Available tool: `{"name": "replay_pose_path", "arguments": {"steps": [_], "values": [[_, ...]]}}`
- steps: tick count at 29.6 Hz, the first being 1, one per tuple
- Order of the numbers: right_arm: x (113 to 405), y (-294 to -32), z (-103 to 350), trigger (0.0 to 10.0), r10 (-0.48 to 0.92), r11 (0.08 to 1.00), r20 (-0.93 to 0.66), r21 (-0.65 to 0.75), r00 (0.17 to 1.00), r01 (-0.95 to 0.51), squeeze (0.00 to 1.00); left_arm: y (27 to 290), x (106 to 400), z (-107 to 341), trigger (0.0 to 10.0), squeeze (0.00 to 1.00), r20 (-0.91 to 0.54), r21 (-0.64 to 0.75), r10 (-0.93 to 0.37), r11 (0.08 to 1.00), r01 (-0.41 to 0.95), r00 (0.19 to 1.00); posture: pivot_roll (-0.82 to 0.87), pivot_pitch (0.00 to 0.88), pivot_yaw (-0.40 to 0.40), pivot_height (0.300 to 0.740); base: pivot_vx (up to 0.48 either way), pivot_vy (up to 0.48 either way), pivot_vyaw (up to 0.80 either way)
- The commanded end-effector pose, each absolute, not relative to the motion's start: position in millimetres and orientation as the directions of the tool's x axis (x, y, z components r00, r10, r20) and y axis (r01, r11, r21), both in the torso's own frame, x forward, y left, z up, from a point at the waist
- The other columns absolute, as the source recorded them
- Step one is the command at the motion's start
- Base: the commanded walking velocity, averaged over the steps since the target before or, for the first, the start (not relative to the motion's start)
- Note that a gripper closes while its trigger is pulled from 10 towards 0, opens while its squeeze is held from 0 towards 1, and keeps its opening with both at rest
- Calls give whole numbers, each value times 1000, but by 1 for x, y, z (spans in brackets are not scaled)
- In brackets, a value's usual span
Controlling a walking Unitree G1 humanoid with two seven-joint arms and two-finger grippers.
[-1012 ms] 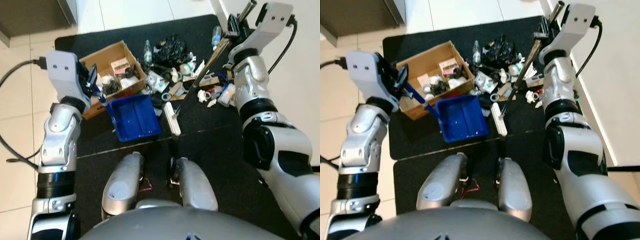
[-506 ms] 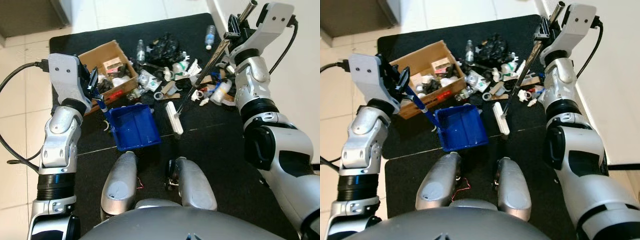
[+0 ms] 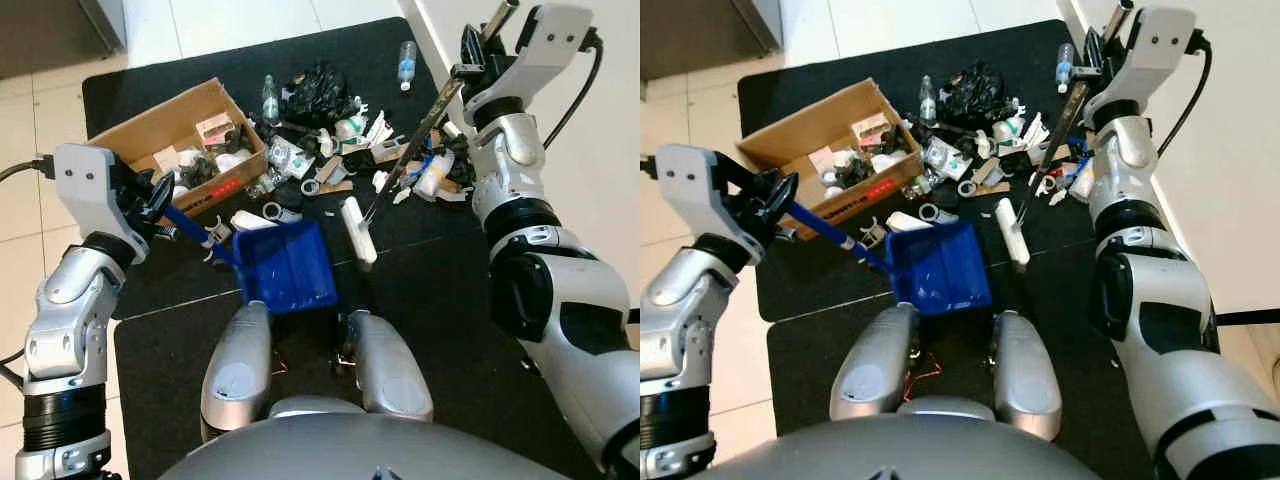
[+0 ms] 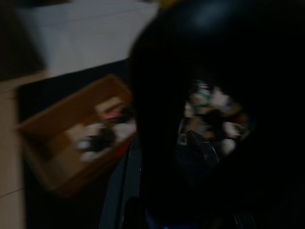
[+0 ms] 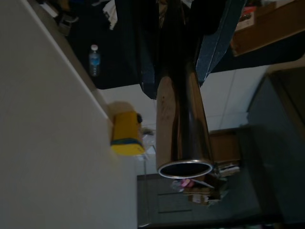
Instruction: Sweep floor
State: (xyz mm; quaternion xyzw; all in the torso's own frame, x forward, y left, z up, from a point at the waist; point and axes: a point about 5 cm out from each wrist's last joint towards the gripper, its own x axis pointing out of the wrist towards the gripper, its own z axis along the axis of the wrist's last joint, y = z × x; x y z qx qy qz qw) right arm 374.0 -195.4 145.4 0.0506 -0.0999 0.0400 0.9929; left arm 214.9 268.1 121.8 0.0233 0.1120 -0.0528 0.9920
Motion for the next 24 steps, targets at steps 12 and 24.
{"name": "replay_pose_path", "arguments": {"steps": [12,24], "values": [[377,-187,148,10000,87,994,206,41,975,-97,0,328,209,144,10000,0,-266,201,61,980,-7,962,361,216,-30,740,0,0,0],[373,-195,145,10000,67,997,207,14,976,-71,0,368,191,150,10000,0,-249,328,246,931,-157,937,369,260,-19,740,0,0,0]]}}
